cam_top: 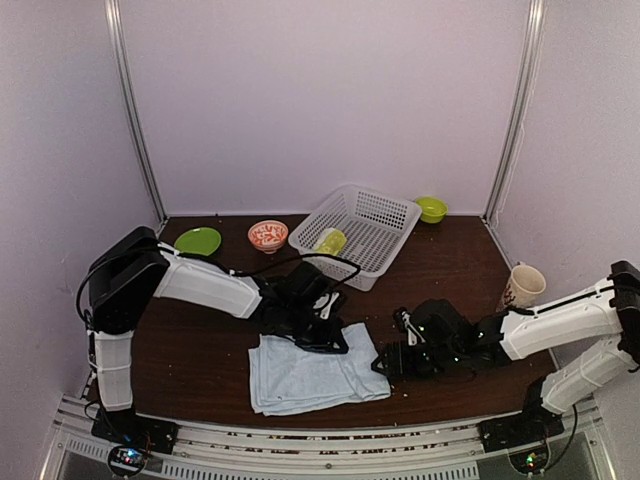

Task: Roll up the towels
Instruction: Roll the towel at the center of the board.

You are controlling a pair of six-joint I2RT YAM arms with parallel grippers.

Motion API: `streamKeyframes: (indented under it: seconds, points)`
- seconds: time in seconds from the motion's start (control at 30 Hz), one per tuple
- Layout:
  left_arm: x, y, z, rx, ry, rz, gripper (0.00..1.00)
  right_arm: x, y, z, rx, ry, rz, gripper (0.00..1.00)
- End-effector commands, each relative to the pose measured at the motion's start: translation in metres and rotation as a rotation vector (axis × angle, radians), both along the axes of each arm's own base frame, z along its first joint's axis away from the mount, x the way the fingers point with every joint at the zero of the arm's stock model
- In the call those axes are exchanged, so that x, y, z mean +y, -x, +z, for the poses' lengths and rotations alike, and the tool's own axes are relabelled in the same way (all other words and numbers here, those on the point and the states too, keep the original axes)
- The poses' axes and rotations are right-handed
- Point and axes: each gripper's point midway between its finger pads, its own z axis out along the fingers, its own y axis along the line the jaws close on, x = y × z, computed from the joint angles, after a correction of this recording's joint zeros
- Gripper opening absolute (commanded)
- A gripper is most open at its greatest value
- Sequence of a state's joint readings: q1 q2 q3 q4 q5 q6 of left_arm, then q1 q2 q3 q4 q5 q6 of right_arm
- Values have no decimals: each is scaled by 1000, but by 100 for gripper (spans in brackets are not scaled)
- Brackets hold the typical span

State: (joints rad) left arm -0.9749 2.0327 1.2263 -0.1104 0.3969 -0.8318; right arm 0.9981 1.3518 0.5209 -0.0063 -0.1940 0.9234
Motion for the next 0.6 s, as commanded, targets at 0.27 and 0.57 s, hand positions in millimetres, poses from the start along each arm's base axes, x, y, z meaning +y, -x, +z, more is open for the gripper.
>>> streamKeyframes:
  seconds: [0.27, 0.57]
  points:
    - [10, 0, -5, -32, -27, -9, 0, 28, 0, -21, 162, -242, -60, 36]
    - [19, -1, 24, -82, -20, 7, 0, 16, -14, -11, 68, -93, -57, 0]
